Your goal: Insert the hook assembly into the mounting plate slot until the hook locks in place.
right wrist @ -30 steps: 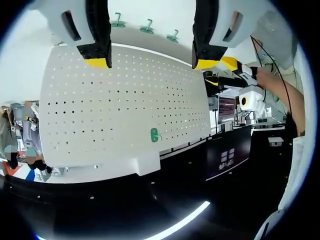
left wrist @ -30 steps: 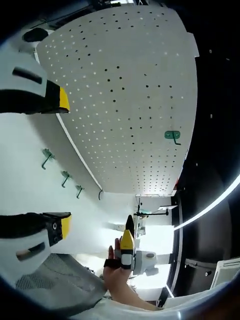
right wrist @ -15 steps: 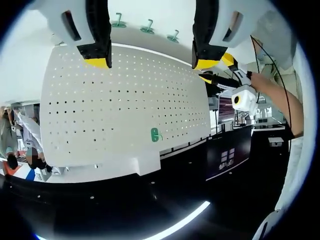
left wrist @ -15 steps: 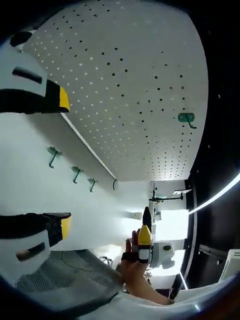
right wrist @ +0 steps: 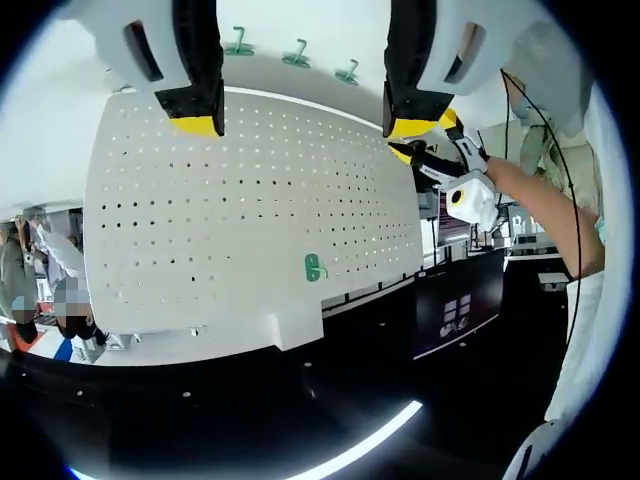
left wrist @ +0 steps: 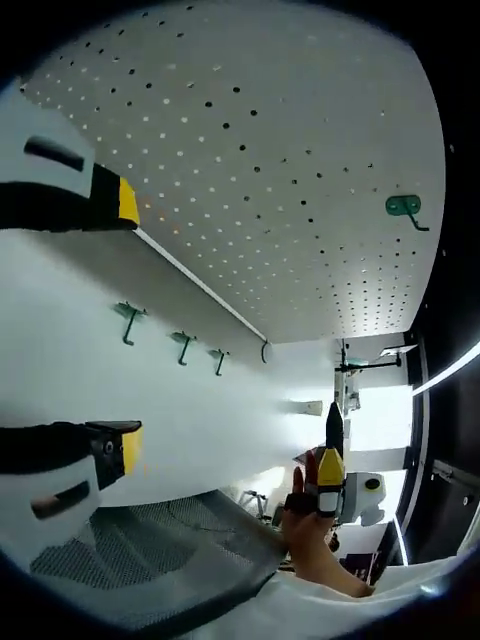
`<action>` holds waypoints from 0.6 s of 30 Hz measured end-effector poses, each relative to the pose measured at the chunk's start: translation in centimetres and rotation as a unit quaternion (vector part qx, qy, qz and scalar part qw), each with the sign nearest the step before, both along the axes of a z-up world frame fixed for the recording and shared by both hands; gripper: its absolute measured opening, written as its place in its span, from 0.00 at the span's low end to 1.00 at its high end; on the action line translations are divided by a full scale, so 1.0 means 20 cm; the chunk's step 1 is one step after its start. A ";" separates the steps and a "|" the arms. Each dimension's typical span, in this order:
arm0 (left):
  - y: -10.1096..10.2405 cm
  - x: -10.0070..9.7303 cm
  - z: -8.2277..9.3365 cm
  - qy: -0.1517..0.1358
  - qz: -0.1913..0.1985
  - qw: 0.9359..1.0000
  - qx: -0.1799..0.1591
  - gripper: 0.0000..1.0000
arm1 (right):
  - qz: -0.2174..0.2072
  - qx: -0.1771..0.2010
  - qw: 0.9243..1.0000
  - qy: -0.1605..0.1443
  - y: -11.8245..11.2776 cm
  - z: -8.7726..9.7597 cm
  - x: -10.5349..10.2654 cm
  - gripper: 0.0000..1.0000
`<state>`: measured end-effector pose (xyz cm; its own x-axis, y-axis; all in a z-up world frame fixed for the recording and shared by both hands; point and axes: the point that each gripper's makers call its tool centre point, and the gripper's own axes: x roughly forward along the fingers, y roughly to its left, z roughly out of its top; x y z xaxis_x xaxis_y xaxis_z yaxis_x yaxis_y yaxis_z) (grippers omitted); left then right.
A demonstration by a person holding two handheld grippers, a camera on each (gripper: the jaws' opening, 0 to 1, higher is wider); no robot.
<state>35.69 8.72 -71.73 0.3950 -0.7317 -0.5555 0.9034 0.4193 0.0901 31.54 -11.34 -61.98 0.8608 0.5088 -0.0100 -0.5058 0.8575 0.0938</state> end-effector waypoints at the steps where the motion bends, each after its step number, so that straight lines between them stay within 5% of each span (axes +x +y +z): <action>1: 0.01 0.00 -0.02 0.001 -0.007 1.000 0.010 0.80 | 0.000 0.000 1.000 -0.001 0.00 0.00 0.00 0.62; 18: -0.03 0.01 -0.19 0.028 -0.090 0.991 0.097 0.76 | -0.007 0.004 1.000 0.003 -0.02 -0.01 0.00 0.62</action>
<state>35.97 8.06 -75.51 0.2319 -0.6646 -0.7103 0.9680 0.2299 0.1010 31.50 -11.65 -62.11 0.8679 0.4965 -0.0117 -0.4928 0.8639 0.1041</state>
